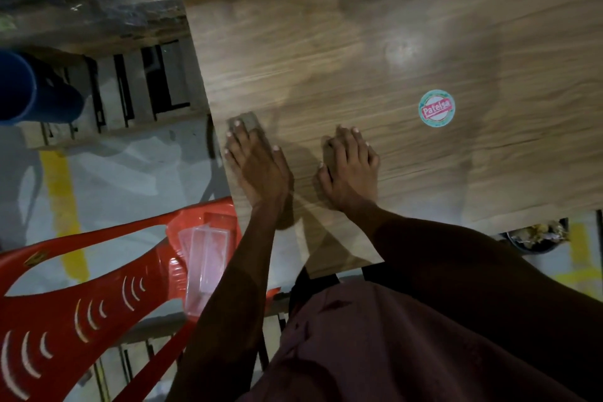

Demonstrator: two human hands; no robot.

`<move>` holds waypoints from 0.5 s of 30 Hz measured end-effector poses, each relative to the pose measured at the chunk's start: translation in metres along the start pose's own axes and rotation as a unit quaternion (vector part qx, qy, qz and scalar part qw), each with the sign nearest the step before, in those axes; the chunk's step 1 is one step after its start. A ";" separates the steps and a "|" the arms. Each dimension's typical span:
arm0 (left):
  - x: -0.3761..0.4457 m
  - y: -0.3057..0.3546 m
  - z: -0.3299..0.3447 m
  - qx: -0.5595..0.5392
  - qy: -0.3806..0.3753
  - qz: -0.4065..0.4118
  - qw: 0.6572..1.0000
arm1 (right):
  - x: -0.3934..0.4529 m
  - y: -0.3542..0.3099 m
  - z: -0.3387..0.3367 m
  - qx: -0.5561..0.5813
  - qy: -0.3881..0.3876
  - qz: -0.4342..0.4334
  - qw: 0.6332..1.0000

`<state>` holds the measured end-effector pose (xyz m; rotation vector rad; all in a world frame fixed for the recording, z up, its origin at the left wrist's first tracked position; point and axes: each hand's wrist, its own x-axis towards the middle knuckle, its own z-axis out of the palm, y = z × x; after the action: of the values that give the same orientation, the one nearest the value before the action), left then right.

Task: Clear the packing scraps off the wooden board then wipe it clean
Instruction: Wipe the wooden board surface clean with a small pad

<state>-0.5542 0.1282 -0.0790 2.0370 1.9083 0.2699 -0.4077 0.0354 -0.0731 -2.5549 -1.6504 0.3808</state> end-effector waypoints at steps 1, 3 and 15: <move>-0.008 -0.001 0.006 0.002 -0.015 0.062 0.998 | -0.001 0.001 0.000 0.000 0.001 0.000 1.000; -0.020 -0.006 0.012 -0.005 -0.031 0.139 0.990 | -0.001 0.001 -0.001 0.002 0.009 0.002 1.000; -0.034 0.005 0.007 0.010 -0.069 0.155 0.985 | -0.001 0.000 0.000 0.006 0.011 0.000 1.000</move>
<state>-0.5502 0.0933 -0.0804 2.2981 1.5165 0.1781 -0.4081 0.0344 -0.0725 -2.5414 -1.6343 0.3596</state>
